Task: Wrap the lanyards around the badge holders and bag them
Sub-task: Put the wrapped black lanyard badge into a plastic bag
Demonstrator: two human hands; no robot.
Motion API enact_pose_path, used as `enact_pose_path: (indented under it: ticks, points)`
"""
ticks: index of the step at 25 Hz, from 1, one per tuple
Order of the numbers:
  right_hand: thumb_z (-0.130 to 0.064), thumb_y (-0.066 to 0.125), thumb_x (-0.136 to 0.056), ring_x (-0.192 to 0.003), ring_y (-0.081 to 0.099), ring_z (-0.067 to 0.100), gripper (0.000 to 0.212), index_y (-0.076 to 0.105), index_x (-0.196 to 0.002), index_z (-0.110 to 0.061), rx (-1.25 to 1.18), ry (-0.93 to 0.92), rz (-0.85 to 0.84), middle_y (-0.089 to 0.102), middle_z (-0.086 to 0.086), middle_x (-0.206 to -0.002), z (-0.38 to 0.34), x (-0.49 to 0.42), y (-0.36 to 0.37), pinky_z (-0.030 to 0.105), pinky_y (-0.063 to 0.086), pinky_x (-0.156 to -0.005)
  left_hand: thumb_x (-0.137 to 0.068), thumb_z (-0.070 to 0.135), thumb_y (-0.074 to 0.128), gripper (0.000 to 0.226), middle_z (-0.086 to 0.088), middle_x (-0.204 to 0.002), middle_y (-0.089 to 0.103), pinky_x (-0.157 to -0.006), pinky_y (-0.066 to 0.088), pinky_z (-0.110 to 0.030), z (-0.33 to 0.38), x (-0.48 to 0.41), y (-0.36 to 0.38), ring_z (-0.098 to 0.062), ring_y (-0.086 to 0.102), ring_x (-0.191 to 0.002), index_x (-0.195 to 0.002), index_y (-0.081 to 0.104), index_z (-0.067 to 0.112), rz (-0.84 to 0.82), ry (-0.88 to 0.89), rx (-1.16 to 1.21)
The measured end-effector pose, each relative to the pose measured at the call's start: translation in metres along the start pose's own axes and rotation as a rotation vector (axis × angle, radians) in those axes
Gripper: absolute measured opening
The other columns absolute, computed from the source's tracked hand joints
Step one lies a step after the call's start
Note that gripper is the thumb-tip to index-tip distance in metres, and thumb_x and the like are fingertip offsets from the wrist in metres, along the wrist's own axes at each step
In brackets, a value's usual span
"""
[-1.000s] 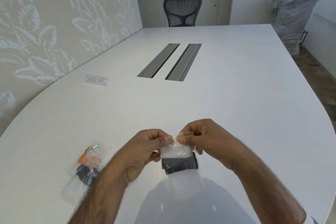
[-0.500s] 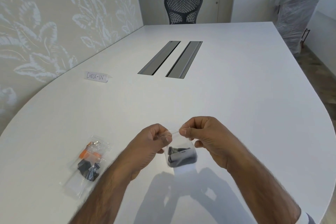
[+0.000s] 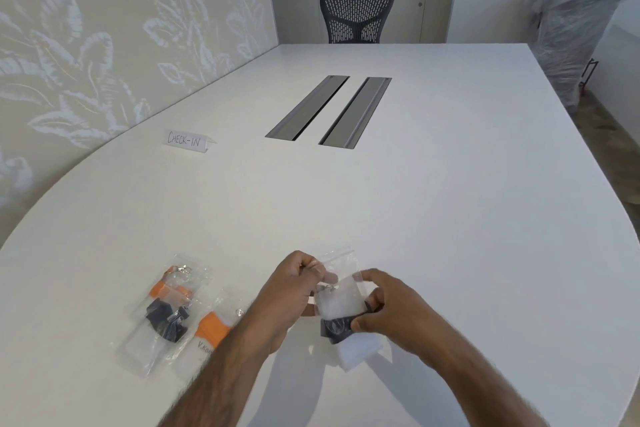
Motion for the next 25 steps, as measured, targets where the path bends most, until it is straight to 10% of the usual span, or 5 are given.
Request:
enact_pose_path:
  ticks: [6,18,25]
  points:
    - [-0.003,0.079,-0.080,-0.078,0.073,0.028,0.020,0.073,-0.097,-0.010,-0.451,-0.036,0.120,0.077,0.019,-0.093,0.002,-0.006,-0.011,0.045,0.060,-0.079,-0.088,0.031,0.077,0.046,-0.016,-0.114,0.077,-0.091,0.061,-0.047,-0.017,0.000,0.001,-0.036,0.075,-0.104,-0.124,0.064,0.005,0.003,-0.112,0.302]
    - [-0.013,0.077,-0.088,-0.074,0.067,0.022,0.027,0.070,-0.113,-0.007,-0.650,-0.037,0.057,0.077,0.017,-0.096,-0.013,-0.006,-0.002,0.033,0.053,-0.060,-0.093,0.012,0.071,0.011,-0.015,-0.091,0.078,-0.064,0.062,-0.029,-0.011,0.005,-0.016,-0.023,0.073,-0.079,-0.090,0.075,0.001,0.161,-0.011,0.388]
    - [0.004,0.069,-0.090,-0.068,0.067,0.025,0.017,0.065,-0.102,0.015,-0.729,-0.079,0.037,0.070,0.020,-0.081,-0.020,-0.004,-0.006,0.029,0.057,-0.062,-0.091,0.018,0.075,0.019,-0.017,-0.102,0.078,-0.077,0.063,-0.038,0.003,0.006,-0.018,-0.027,0.074,-0.090,-0.102,0.076,0.003,0.130,0.090,0.312]
Point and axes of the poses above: each hand's wrist, its own x-axis away from the middle knuckle, its own y-axis out of the palm, z = x × y, the point moved 9 cm from there along -x, towards the middle knuckle
